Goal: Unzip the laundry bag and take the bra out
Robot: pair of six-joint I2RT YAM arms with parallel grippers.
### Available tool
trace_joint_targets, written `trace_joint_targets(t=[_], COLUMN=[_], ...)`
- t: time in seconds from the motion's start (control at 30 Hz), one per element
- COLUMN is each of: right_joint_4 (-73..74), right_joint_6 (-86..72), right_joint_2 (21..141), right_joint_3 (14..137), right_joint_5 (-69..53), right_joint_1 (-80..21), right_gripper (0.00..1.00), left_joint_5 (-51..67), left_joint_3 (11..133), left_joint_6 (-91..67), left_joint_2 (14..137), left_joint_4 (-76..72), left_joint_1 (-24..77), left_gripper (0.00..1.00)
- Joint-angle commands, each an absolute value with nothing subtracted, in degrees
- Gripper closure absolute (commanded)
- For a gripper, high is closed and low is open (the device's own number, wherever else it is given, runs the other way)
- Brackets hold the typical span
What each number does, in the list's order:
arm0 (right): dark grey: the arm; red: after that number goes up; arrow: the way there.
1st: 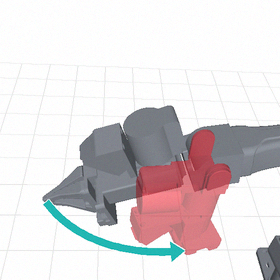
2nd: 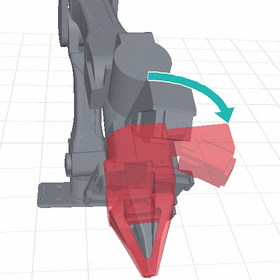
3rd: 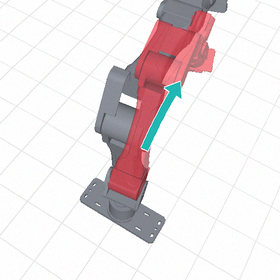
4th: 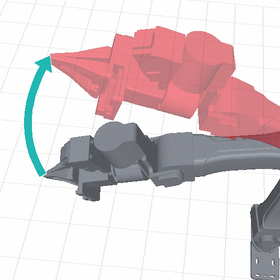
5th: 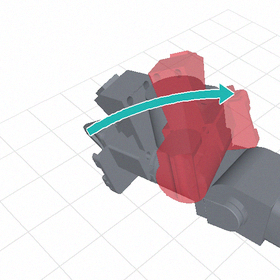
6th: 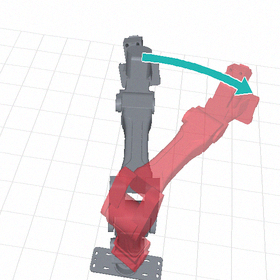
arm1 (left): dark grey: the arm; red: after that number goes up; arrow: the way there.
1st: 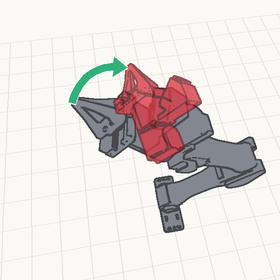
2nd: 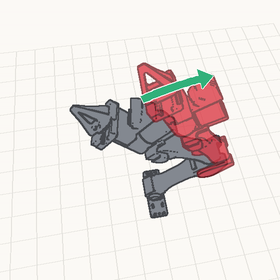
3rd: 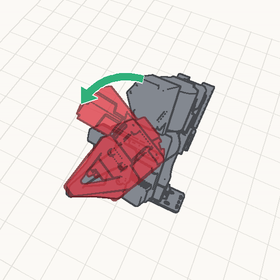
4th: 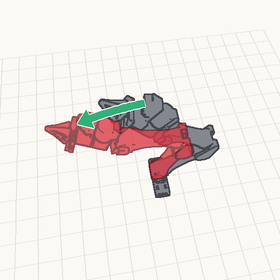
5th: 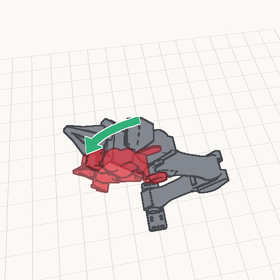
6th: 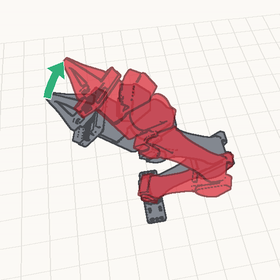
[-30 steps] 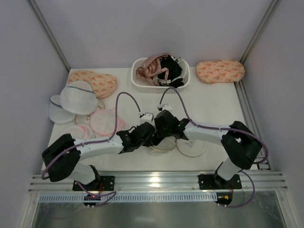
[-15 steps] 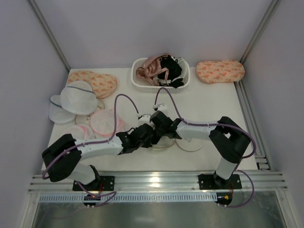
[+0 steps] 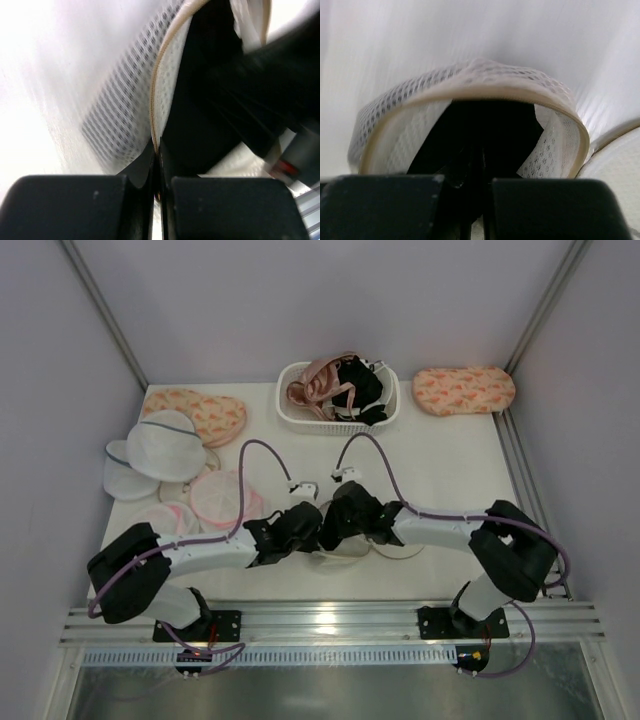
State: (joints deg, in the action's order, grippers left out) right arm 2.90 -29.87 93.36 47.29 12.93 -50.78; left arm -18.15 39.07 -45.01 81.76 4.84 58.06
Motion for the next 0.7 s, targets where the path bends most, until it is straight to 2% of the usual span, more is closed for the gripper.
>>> trace_joint_targets(t=[0.0,0.13,0.3,0.43,0.67], right_joint_4=[4.5,4.9,2.3,-1.7,-11.5], right_joint_6=[-27.6,-25.8,-25.0,-25.8,-30.6], right_joint_2=[82.8,73.1,62.3,55.8,42.3], right_joint_3=[41.2,37.5,31.6,28.8,23.1], right_joint_5=[1.3,-12.3,-20.6,-20.6,-5.6], right_joint_1=[-51.1,-51.1,-51.5,-51.5,-51.5], right_gripper=[0.96,0.96,0.96,0.96,0.96], left_joint_5=[-21.2,-22.1,-21.5,-20.6,-19.5], left_joint_3=[39.0,38.6,38.8,38.8,37.7], left_joint_6=[-45.7,-46.0,-46.5,-47.1,-48.1], left_joint_2=[78.9,78.1,78.5,79.1,78.7], left_joint_4=[4.7,4.7,4.4,3.6,3.1], left_joint_1=[58.1,57.5,57.4,57.4,57.4], left_gripper=[1.00,1.00,1.00,1.00,1.00])
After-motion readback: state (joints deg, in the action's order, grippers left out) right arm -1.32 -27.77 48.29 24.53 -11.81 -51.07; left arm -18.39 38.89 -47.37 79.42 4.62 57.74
